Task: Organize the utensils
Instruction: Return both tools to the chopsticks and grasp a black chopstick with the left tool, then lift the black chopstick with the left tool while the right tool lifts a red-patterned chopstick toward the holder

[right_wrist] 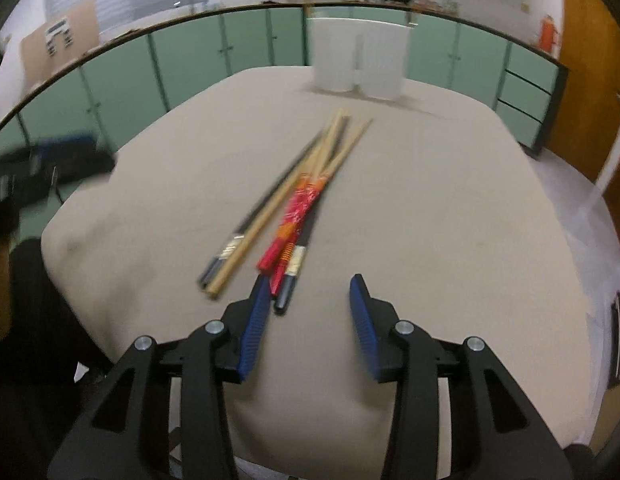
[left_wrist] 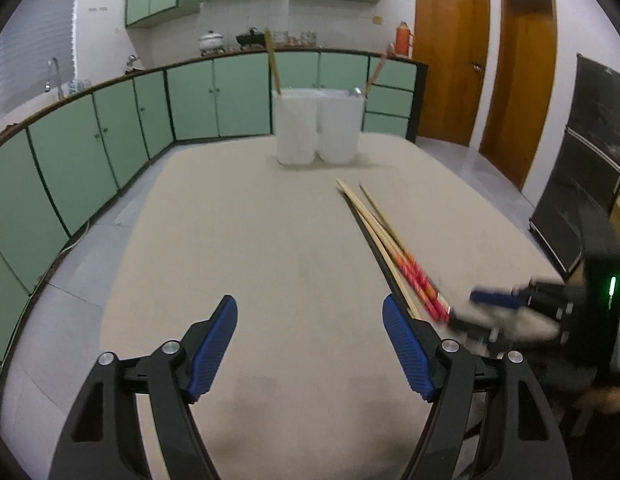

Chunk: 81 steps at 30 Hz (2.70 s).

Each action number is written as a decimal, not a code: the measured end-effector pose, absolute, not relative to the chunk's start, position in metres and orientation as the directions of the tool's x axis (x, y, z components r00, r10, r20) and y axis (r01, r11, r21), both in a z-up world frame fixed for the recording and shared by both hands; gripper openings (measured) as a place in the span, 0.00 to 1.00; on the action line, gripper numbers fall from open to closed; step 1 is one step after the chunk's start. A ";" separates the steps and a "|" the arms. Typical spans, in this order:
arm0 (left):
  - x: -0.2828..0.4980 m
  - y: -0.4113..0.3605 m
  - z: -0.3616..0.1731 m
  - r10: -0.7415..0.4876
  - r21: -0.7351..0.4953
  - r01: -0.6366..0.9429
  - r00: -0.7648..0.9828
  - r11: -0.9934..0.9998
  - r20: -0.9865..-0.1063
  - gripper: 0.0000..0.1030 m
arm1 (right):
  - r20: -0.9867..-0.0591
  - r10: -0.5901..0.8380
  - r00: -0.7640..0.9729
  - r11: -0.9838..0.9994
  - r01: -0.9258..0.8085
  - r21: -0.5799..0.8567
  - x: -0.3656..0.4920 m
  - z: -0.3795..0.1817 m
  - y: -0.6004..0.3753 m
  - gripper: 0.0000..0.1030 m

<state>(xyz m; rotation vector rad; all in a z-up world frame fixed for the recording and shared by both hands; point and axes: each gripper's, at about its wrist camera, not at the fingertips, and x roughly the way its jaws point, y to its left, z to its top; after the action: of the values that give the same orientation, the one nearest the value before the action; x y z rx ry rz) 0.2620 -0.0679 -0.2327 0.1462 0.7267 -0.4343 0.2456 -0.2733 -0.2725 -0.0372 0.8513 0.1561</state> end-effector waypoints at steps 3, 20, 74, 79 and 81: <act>0.259 -0.080 -0.248 -0.344 -0.034 0.451 0.629 0.892 -0.698 0.72 | -0.750 0.114 0.652 0.992 -0.122 0.044 0.242 -0.271 -0.291 0.42; 0.252 -0.123 -0.283 -0.312 0.024 0.505 0.569 0.863 -0.761 0.71 | -0.745 0.078 0.662 0.997 -0.044 0.065 0.236 -0.277 -0.333 0.44; 0.268 -0.116 -0.262 -0.383 -0.087 0.446 0.632 0.891 -0.674 0.07 | -0.707 0.030 0.706 0.999 -0.004 0.038 0.234 -0.260 -0.319 0.05; 0.263 -0.109 -0.225 -0.399 -0.098 0.443 0.663 0.891 -0.633 0.07 | -0.674 0.033 0.738 0.999 -0.006 0.042 0.230 -0.215 -0.321 0.05; 0.264 -0.107 -0.210 -0.405 -0.096 0.447 0.674 0.890 -0.617 0.07 | -0.663 0.041 0.748 0.999 -0.021 0.038 0.232 -0.194 -0.321 0.05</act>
<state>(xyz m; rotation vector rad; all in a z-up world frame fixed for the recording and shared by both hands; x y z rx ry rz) 0.2642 -0.1067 -0.2103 0.0643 0.6784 -0.4795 0.2322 -0.3207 -0.1941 0.0288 0.7256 0.0335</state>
